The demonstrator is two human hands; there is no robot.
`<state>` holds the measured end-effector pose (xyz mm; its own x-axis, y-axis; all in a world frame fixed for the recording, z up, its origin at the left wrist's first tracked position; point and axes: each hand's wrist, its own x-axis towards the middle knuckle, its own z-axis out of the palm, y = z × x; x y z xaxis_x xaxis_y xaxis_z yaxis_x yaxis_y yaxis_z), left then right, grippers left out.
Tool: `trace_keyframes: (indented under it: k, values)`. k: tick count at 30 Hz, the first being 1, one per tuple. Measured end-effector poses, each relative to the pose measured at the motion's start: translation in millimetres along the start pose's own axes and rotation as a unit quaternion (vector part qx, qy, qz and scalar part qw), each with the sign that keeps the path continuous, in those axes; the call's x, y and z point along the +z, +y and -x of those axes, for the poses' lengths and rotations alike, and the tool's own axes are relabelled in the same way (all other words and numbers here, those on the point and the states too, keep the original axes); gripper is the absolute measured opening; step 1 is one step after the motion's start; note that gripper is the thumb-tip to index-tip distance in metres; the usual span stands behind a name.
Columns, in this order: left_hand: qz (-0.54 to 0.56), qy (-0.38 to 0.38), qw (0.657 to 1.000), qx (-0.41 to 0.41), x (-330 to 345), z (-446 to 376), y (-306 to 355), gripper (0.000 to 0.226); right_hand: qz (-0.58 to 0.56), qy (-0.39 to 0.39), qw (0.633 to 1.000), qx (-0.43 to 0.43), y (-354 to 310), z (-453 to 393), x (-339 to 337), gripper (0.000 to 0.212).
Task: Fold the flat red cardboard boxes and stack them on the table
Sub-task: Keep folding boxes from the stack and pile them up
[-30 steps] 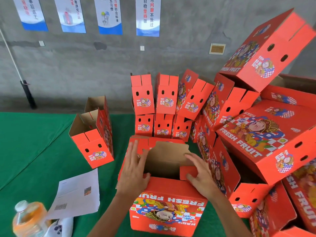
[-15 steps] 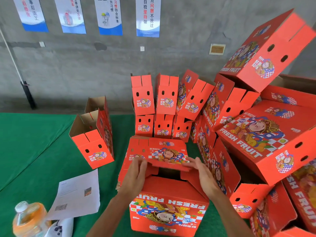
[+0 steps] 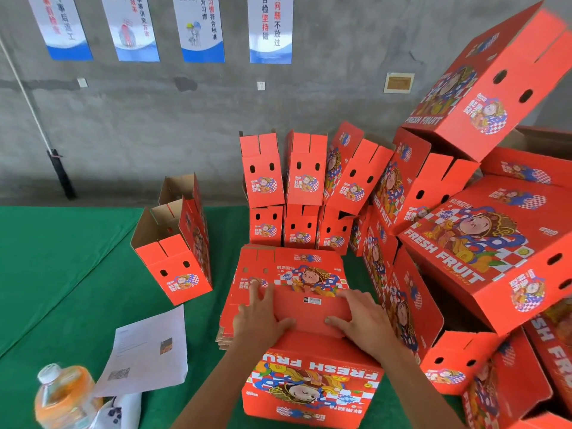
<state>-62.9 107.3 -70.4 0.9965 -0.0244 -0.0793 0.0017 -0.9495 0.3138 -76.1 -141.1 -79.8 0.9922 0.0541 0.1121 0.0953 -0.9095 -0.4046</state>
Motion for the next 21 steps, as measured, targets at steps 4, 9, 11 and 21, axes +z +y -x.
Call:
trace_keyframes:
  k: [4, 9, 11, 21]
  values:
    - [0.034, 0.029, 0.999, 0.010, 1.7, -0.4, -1.1, 0.066, -0.113, 0.032, 0.992, 0.036, -1.3, 4.5, -6.3, 0.039]
    - [0.030, 0.041, 0.998, -0.021, 2.3, -3.0, -3.9, 0.062, -0.287, 0.083, 0.914, 0.276, 17.7, 11.6, -9.3, 0.062]
    - [0.025, 0.041, 0.998, -0.038, 0.4, -6.6, -3.3, 0.062, -0.315, -0.066, 0.870, 0.372, 30.5, 17.5, -4.4, 0.068]
    - [0.034, 0.044, 0.998, -0.040, 0.3, -5.3, 4.5, 0.061, -0.371, -0.291, 0.777, 0.417, 50.2, 51.7, -4.9, 0.093]
